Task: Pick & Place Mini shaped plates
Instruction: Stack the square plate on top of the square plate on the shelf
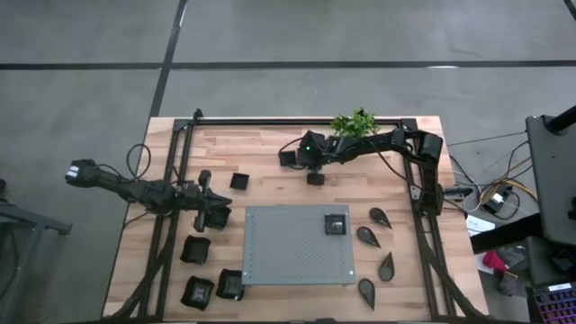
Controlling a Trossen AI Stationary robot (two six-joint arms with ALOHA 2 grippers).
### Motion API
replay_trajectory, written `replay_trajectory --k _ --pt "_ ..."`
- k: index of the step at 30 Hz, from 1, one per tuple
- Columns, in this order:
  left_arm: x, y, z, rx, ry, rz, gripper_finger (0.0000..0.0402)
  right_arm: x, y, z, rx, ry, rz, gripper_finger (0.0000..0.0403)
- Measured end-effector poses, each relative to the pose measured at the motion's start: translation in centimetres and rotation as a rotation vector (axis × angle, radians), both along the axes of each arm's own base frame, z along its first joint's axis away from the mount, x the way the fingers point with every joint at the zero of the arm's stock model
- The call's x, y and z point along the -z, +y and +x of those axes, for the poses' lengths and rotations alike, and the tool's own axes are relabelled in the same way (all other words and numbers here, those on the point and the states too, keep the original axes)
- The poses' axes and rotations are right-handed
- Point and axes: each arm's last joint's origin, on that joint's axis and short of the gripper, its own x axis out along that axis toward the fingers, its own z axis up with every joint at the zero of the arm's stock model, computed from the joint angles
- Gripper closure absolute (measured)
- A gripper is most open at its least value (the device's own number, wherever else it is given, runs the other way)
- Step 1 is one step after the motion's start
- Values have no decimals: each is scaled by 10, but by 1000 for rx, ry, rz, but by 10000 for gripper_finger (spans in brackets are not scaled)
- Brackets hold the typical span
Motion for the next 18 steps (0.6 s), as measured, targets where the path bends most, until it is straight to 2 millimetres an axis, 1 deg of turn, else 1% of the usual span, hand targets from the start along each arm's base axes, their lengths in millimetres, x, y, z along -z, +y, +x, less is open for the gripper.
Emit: replay_trajectory --k 4,12,18 --pt "0 0 0 0 1 1 401 -5 4 -1 -3 6 -24 393" --pt "0 0 0 0 4 1 401 -43 10 -6 12 -60 -83 394" --pt "1 0 0 0 8 3 401 -66 19 -12 13 -79 -113 395"
